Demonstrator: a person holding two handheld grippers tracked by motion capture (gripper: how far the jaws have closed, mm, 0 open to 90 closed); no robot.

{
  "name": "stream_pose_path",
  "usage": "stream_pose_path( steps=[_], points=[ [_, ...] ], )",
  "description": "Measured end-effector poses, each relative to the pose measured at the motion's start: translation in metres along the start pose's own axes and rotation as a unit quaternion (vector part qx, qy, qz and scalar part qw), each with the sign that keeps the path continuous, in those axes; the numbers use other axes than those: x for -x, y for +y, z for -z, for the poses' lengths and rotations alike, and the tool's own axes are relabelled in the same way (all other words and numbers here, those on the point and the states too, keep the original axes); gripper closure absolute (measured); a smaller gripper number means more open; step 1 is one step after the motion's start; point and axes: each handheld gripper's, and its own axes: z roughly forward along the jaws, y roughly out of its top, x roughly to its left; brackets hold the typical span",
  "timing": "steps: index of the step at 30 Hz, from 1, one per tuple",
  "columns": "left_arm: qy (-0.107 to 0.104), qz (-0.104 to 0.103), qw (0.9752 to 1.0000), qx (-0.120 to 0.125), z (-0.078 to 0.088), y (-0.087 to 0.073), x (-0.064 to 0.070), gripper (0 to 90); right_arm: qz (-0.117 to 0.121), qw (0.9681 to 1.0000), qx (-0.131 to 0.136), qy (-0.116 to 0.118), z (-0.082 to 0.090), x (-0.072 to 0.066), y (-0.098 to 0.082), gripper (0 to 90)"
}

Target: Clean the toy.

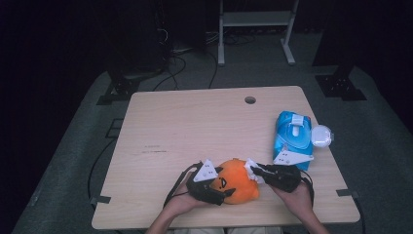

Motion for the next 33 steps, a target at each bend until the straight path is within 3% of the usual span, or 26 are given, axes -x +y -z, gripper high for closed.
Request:
stream_pose_path(
  steps=[3,5,8,10,13,16,18,21,24,27,29,31,33],
  points=[
    [-0.002,0.032,0.9993,0.018,0.006,0.001,-0.011,12.1,0.009,0.9997,0.001,0.021,-0.001,-0.002,0.0,80.3],
    [-0.003,0.048,0.9987,0.017,0.004,-0.002,-0.018,10.4,0.014,0.9996,0.0,0.026,-0.001,-0.002,0.0,80.3],
    [-0.021,0.071,0.9972,0.01,-0.004,-0.006,-0.02,10.8,0.012,0.9995,-0.001,0.03,0.0,-0.003,0.001,80.3],
    [-0.004,0.057,0.9983,0.013,-0.005,-0.005,-0.016,22.6,0.006,0.9995,0.003,0.03,-0.001,-0.004,0.002,80.3],
    [0.016,0.025,0.9995,0.012,-0.008,-0.002,-0.005,29.1,-0.002,0.9991,0.016,0.039,-0.002,-0.008,0.006,80.3],
    [0.015,0.017,0.9997,0.005,-0.004,-0.001,-0.002,29.4,0.023,0.9991,0.014,0.031,-0.005,-0.019,0.011,80.3],
    [0.014,0.022,0.9996,0.01,-0.003,-0.003,-0.002,30.1,0.013,0.9998,0.009,0.016,-0.005,-0.014,0.01,80.3],
    [0.016,0.014,0.9998,0.005,-0.004,-0.001,0.002,29.7,-0.023,0.9997,0.005,0.003,-0.004,-0.002,0.008,80.3],
    [-0.002,0.011,0.9999,0.004,0.001,0.002,0.0,23.6,0.002,0.9999,0.003,0.01,-0.004,-0.012,0.01,80.4],
    [-0.012,0.052,0.9977,0.043,0.013,0.004,-0.013,17.5,0.022,0.9992,-0.002,0.033,-0.007,-0.022,0.008,80.4],
    [-0.01,0.067,0.9972,0.029,0.011,0.003,-0.018,11.5,0.04,0.9978,-0.002,0.054,-0.006,-0.026,0.007,80.4],
    [-0.026,0.085,0.9959,0.015,0.003,-0.003,-0.02,9.8,0.047,0.9968,-0.002,0.065,-0.004,-0.028,0.007,80.4],
    [-0.043,0.122,0.9915,0.014,-0.005,-0.008,-0.02,9.7,0.045,0.9971,-0.006,0.062,-0.004,-0.027,0.007,80.3]
  ],
)
